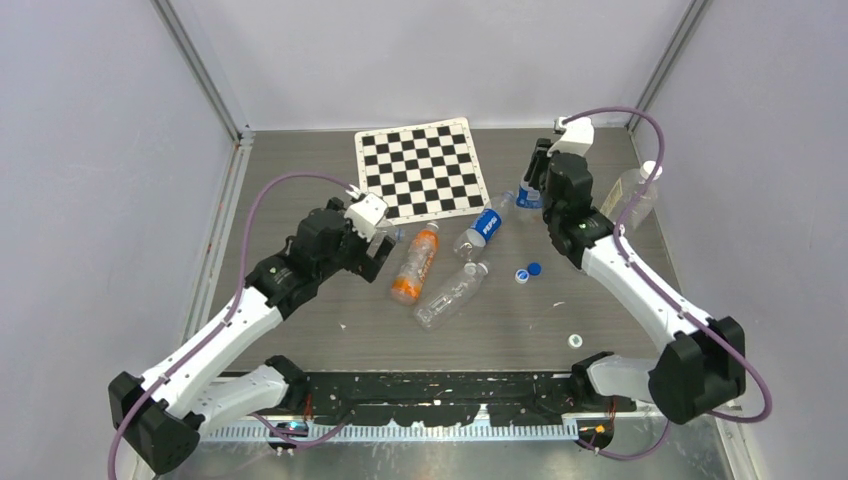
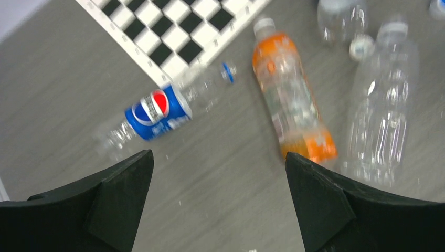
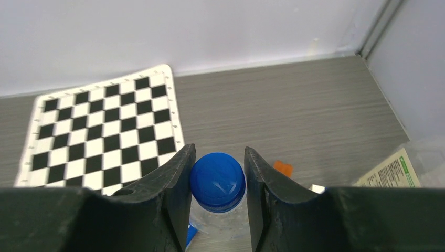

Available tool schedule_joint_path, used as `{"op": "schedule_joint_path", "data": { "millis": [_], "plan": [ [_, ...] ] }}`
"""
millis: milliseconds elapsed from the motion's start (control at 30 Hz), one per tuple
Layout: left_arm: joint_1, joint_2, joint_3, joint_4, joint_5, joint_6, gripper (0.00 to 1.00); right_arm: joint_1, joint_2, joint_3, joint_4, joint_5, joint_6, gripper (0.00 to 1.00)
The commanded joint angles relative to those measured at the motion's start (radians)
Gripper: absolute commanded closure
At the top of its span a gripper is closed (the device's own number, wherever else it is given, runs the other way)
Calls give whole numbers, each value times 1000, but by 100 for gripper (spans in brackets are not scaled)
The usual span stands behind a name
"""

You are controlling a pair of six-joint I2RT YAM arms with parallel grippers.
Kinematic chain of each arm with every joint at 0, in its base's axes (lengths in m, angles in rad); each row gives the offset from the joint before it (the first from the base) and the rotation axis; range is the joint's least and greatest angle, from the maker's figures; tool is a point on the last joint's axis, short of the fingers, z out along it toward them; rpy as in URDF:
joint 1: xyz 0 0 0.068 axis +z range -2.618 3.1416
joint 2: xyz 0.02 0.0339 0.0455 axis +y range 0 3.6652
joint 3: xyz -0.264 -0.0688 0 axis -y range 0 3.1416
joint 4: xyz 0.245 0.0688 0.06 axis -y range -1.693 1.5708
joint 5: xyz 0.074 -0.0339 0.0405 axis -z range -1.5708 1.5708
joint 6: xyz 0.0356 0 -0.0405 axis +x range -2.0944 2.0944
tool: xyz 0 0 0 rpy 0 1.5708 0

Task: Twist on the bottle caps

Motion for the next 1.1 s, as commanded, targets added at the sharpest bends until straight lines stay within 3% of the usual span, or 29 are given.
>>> {"op": "schedule_joint_path", "data": {
  "millis": [0,233,500,867,967,1067],
  "plan": [
    [3,27,56,-225,48,7,0,-22,41,-19,165,70,-36,100],
    [-1,-42,10,-204,62,-139,0,-44,99,-41,202,45,15,100],
    [-1,-226,-150,-93,-45,-61,0,-51,118,-71,192,39,54,100],
    [0,-228,-191,-98,-28,-9,0,-53,138,-84,152,21,61,99],
    [0,-230,-192,-98,-37,-10,0,-53,142,-81,134,16,56,95],
    [0,-236,-197,-94,-39,-4,0,-53,141,-81,117,10,52,84]
  ]
}}
